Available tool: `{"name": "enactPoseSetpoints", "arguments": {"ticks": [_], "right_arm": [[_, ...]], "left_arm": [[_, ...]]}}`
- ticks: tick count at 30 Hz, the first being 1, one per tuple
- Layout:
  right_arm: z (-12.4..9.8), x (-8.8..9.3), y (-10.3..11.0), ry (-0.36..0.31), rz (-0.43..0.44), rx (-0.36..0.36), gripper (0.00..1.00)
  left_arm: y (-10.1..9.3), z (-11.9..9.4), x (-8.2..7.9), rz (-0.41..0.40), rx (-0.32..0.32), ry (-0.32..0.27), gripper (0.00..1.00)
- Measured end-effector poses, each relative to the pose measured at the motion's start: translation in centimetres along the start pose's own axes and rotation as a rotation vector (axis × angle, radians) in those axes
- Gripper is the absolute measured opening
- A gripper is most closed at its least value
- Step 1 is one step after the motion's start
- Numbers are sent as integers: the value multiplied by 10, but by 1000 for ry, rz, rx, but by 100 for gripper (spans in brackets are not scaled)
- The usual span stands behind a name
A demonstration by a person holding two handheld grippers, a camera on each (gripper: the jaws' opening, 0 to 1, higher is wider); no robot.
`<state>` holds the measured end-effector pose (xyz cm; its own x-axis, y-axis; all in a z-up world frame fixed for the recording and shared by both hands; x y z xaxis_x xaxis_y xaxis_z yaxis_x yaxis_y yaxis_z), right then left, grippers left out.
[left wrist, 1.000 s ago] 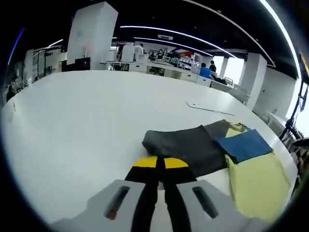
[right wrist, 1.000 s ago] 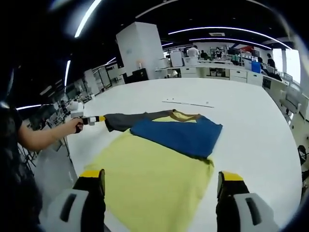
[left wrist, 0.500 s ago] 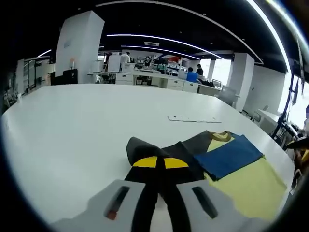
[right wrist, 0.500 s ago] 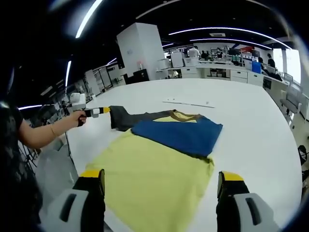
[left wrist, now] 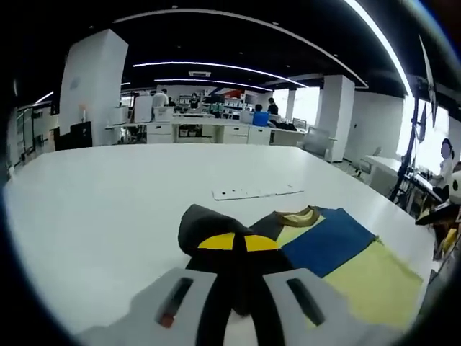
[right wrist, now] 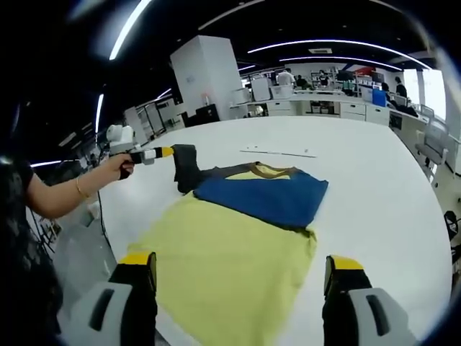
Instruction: Fold the garment on the visible template until the final outline fits inside the template.
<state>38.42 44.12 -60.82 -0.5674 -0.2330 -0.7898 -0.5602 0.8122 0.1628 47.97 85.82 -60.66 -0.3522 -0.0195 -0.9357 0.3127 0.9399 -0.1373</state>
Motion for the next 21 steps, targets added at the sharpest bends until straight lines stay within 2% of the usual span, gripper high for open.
{"name": "enactPoseSetpoints", "arguments": {"ticks": [12, 21], "right_arm": [[-2, 7, 1, 4, 19, 2, 97], [0, 14, 1, 13, 31, -5, 97]], "left_arm": [[-40, 36, -20, 97, 90, 8, 0], [-72, 58, -13, 147, 153, 40, 0]]}}
Point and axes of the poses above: the point that each gripper's makers call its tool centre point, and the gripper's own axes: z roughly forward along the fingers, y roughly to its left, x roughly out of its underside, the point moved 10 cm from there along -z, roughly backward along the fingers, and after that the axes turned 7 degrees about x, right-handed, at the moved point
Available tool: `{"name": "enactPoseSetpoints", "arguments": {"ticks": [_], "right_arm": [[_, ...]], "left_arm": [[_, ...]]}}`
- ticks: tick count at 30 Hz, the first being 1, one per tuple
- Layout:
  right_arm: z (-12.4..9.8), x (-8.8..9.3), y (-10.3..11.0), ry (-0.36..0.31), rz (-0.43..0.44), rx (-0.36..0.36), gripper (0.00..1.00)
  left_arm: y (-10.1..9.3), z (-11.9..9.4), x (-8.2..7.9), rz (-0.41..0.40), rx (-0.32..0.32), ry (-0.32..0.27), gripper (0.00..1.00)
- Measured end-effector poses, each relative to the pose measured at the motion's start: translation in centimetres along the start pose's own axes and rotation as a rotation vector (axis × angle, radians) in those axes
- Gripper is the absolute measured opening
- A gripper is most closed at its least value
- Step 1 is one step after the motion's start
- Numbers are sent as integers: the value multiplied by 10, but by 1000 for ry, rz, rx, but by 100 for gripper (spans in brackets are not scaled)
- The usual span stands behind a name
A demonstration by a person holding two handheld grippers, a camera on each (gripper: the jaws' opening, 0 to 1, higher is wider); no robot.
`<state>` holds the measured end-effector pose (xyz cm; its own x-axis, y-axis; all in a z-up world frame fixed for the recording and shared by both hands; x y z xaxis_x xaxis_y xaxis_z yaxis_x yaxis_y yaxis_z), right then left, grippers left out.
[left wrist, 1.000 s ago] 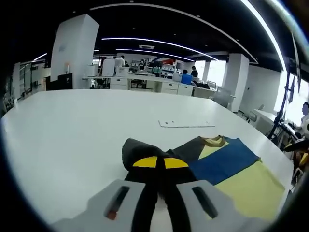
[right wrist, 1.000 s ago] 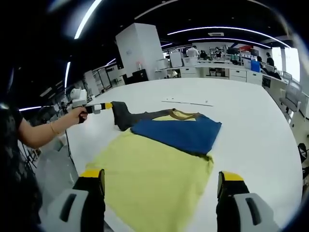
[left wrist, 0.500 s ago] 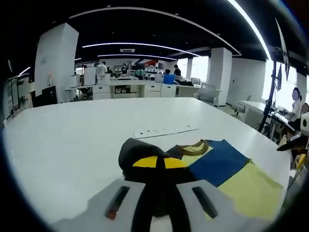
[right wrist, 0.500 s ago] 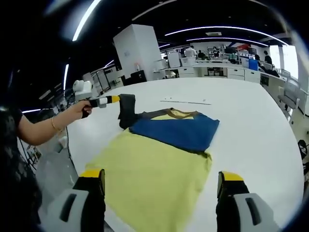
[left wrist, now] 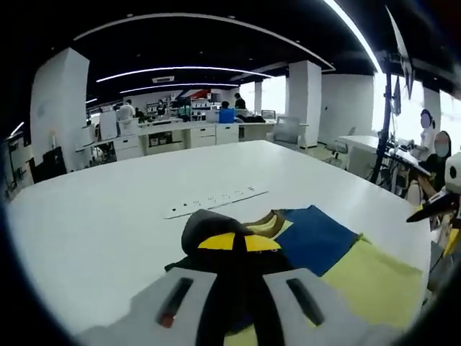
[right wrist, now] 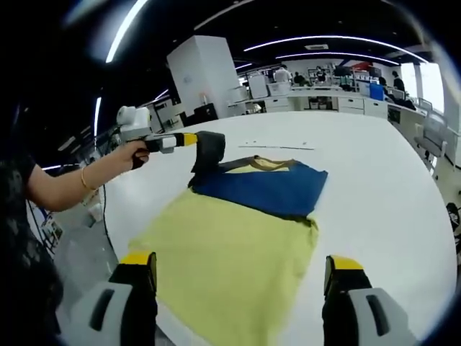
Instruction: Fold the garment on the visible template until the final outline fits inside the template.
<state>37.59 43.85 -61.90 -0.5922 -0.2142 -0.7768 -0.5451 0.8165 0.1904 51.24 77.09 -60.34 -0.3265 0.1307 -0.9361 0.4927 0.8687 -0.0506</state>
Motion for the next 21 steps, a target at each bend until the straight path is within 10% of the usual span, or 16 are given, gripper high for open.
{"name": "enactPoseSetpoints", "arguments": {"ticks": [21], "right_arm": [[4, 13, -7, 32, 28, 0, 97]], "left_arm": [[-47, 28, 35, 96, 129, 105, 0]]}}
Point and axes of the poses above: the point that each gripper's makers call its tool centre point, and the gripper's own axes: z roughly forward along the fingers, y roughly to its left, x roughly out of its underside, the point moved 10 cm from there along -z, roughly backward along the fingers, and after that the axes turned 7 degrees about x, right-handed, at the moved point
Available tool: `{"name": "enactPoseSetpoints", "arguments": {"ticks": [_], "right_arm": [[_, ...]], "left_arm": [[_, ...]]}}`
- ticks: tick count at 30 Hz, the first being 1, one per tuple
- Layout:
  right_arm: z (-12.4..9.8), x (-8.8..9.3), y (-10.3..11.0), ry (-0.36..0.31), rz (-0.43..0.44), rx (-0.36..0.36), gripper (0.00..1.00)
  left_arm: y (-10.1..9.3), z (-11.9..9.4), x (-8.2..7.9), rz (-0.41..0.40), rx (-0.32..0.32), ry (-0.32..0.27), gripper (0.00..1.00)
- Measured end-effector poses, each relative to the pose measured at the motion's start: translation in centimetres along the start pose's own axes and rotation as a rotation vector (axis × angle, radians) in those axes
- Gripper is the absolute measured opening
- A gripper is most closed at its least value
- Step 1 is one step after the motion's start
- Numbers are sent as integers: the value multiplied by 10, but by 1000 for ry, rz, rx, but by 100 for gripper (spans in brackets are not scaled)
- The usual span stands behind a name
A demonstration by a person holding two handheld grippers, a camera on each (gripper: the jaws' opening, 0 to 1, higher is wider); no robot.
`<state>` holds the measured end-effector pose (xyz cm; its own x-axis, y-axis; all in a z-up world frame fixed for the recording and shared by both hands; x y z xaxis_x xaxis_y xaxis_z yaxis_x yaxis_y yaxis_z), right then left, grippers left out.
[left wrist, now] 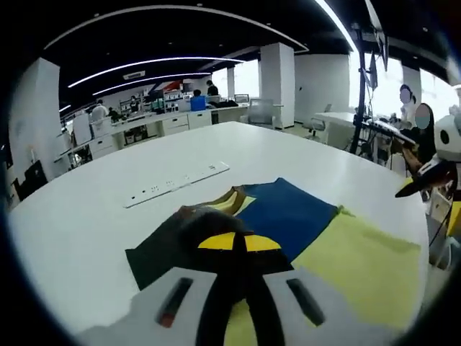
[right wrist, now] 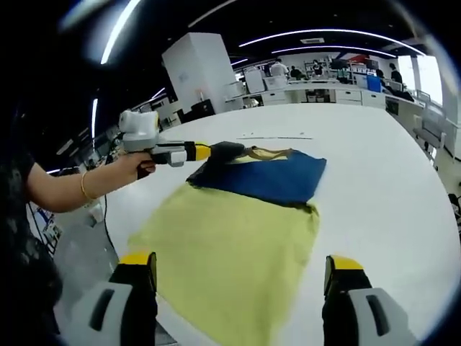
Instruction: Fold the garment on the visible template until the final outline fits inside the template.
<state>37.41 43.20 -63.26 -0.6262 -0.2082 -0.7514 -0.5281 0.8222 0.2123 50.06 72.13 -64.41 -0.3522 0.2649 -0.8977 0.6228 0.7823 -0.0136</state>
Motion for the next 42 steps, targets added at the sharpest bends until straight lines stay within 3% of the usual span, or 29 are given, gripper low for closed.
{"name": "enactPoseSetpoints", "arguments": {"ticks": [16, 24, 26, 27, 28, 34, 39, 42], "right_arm": [[-1, 2, -2, 13, 0, 2, 97], [0, 5, -1, 19, 10, 3, 97], [0, 5, -2, 21, 11, 5, 97], [0, 5, -2, 20, 12, 6, 97], [0, 5, -2, 19, 13, 6, 97], [0, 2, -1, 16, 10, 7, 97], [2, -2, 0, 18, 0, 2, 97], [3, -5, 1, 19, -9, -4, 97]], "left_arm": [[-27, 12, 18, 146, 77, 114, 0], [-28, 17, 30, 140, 79, 149, 0], [-29, 19, 33, 129, 97, 168, 0], [-30, 19, 37, 107, 127, 205, 0], [-30, 20, 37, 94, 126, 196, 1], [-28, 15, 39, 57, 112, 177, 23], [-23, 6, 34, -7, 77, 122, 60], [-19, -3, 31, -14, 54, 102, 73]]}}
Point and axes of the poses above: the point that each gripper's makers call its tool centre point, and the gripper's own axes: z roughly forward along the fingers, y roughly to its left, x roughly out of its underside, the point moved 10 cm from there along -z, roughly backward along the fingers, and after that the axes turned 7 degrees about x, right-handed, at the moved point
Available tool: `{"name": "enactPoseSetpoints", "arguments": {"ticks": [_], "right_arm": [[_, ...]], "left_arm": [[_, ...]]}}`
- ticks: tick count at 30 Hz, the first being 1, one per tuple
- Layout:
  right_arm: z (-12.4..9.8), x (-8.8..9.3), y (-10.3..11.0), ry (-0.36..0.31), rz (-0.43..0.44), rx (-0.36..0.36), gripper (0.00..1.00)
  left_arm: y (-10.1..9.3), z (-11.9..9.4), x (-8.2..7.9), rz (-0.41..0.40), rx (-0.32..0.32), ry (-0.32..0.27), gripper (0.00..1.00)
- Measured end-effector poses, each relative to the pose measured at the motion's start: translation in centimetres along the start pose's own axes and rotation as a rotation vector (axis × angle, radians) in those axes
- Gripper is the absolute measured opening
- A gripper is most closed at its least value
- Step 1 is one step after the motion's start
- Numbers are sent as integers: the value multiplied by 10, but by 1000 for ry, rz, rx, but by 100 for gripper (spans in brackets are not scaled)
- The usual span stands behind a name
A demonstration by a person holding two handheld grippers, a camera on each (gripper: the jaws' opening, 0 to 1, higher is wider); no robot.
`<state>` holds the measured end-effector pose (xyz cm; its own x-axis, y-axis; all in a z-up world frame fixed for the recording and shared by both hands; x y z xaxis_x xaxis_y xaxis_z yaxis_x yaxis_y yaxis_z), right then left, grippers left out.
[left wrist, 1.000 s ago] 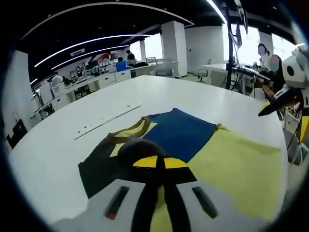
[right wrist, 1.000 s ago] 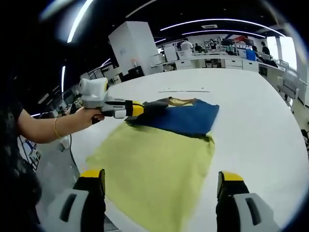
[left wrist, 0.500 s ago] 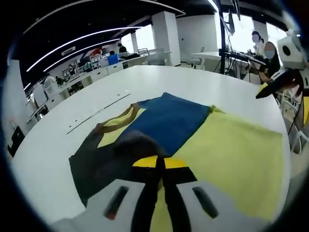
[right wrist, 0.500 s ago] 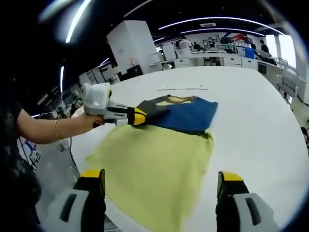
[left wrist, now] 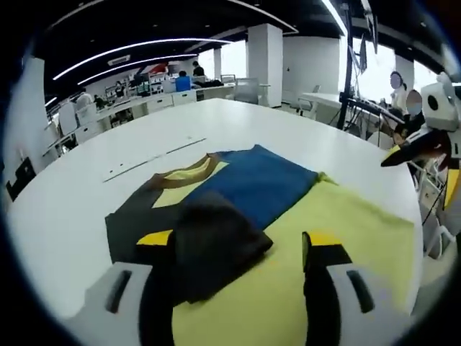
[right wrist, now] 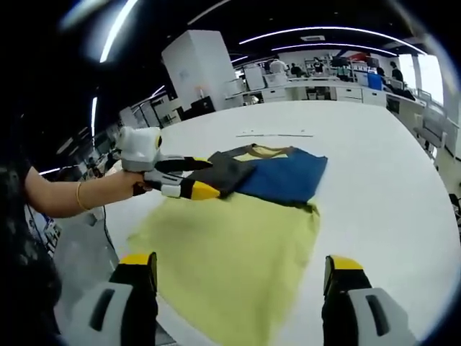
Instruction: Fold the garment on the visible template until the final outline fits inside the template.
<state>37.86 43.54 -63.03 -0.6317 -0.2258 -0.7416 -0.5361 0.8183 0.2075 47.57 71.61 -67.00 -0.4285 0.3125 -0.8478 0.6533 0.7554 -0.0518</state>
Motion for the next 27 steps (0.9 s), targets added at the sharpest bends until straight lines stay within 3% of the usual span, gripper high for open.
{"name": "enactPoseSetpoints", "arguments": {"ticks": [9, 27], "right_arm": [[10, -20, 6, -16, -22, -28, 96], [67, -65, 42, -5, -120, -162, 90]], "left_arm": [[8, -31, -3, -23, -40, -35, 99], [18, -93, 1, -27, -67, -47, 99]]}}
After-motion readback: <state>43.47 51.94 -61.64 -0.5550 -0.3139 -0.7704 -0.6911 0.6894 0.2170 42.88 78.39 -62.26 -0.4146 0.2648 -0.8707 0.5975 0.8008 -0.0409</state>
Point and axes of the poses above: the point that each gripper's makers call its tool centre point, and the gripper's own axes: z roughly forward along the fingers, y roughly to its left, x roughly out of its underside, the point moved 10 cm from there along -z, roughly backward along the fingers, and after that the axes turned 7 degrees about x, right-handed, at the moved point
